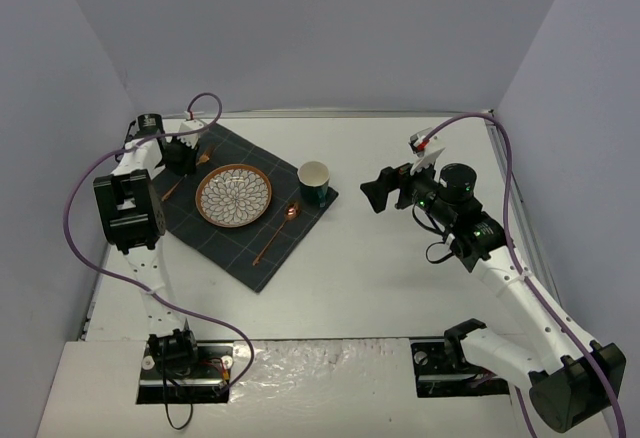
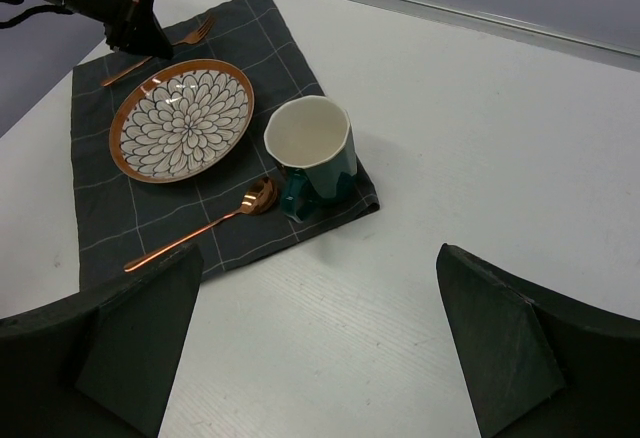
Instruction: Set the dinner table for one person
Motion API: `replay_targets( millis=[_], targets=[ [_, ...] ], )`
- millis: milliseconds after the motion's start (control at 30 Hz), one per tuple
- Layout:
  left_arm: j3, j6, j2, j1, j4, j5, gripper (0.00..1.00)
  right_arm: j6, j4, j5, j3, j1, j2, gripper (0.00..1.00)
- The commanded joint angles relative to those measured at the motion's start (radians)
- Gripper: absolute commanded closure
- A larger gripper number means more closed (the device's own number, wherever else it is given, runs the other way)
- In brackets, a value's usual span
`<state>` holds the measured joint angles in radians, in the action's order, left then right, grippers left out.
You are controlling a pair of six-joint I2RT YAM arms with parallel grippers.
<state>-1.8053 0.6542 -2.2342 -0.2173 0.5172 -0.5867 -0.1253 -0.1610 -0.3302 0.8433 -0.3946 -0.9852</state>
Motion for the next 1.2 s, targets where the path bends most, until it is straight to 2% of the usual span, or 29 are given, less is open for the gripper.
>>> replay_targets(
  millis=[0, 633, 767, 1000, 1067, 1100, 1167],
  targets=[
    [-0.049, 0.026, 0.021, 0.002, -0.002, -0.035, 0.95, 0.016, -0.088, -0.016, 0.007, -0.009, -0.006, 0.00],
    [-0.040, 0.003, 0.035, 0.009, -0.024, 0.017, 0.76, 0.013, -0.095, -0.024, -0.001, -0.009, -0.003, 0.00],
    [-0.021, -0.040, 0.126, 0.009, -0.055, 0.011, 0.64, 0.006, -0.095, -0.017, 0.003, -0.009, 0.013, 0.00],
    [0.059, -0.188, 0.369, 0.009, -0.179, 0.018, 0.30, -0.002, -0.081, 0.053, 0.008, -0.009, 0.077, 0.00],
    [0.078, -0.260, 0.454, 0.010, -0.206, 0.030, 0.21, -0.008, -0.072, 0.075, 0.019, -0.009, 0.094, 0.00],
    [0.085, -0.304, 0.458, 0.010, -0.207, 0.032, 0.20, -0.008, -0.072, 0.076, 0.019, -0.009, 0.094, 0.00],
    [0.114, -0.441, 0.592, 0.010, -0.244, 0.121, 0.13, -0.010, -0.047, 0.106, 0.035, -0.009, 0.110, 0.00]
  ],
)
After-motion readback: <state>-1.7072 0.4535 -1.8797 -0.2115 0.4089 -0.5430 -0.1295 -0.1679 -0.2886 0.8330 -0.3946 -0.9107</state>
